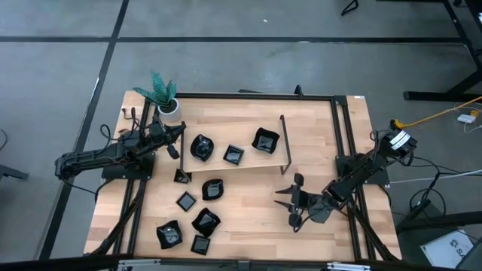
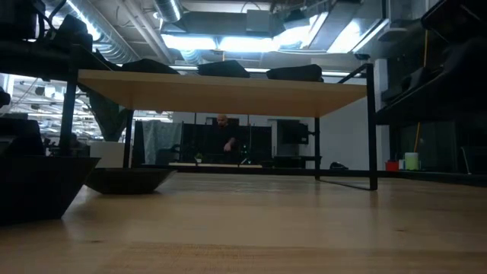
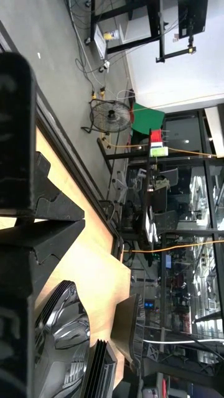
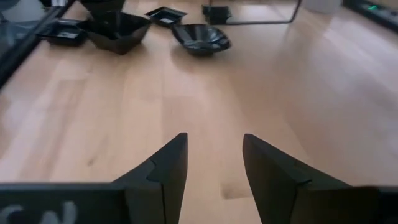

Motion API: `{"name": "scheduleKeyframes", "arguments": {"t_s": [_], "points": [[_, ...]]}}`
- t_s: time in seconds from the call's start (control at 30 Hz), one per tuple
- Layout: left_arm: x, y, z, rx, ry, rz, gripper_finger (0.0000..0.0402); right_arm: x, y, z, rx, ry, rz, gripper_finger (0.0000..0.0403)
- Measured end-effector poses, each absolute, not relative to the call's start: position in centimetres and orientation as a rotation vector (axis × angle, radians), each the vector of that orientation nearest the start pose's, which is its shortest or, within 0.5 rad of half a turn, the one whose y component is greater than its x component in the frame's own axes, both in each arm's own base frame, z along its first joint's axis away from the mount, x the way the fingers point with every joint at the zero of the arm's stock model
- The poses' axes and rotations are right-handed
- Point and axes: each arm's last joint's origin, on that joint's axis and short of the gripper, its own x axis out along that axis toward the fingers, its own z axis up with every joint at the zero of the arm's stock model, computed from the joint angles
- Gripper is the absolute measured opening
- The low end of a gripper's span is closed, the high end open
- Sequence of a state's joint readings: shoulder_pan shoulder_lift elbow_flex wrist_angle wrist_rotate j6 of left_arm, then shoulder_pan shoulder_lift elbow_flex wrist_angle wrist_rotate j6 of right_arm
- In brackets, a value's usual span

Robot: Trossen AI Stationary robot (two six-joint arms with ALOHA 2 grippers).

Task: Pick & Place Mini shaped plates
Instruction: Adjust the shelf

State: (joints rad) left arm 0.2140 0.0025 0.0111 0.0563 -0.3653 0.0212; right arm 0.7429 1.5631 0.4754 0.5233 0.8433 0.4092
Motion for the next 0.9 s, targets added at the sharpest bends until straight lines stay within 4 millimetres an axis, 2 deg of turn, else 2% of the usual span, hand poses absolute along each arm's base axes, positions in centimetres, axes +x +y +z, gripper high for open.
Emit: {"name": "scheduleKeyframes", "arguments": {"t_s": [0.4, 0.67, 0.9], "points": [[9.1, 3.0, 17.2, 0.016, -0.060, 0.580, 0.0004, 21.4, 14.5, 12.9, -0.033, 0.391, -0.204, 0.0154], [9.1, 3.0, 17.2, 0.016, -0.060, 0.580, 0.0004, 22.2, 12.8, 12.8, -0.046, 0.381, -0.329, 0.0154], [9.1, 3.0, 17.2, 0.016, -0.060, 0.580, 0.0004, 22.3, 12.1, 12.7, -0.069, 0.368, -0.436, 0.0154]]}}
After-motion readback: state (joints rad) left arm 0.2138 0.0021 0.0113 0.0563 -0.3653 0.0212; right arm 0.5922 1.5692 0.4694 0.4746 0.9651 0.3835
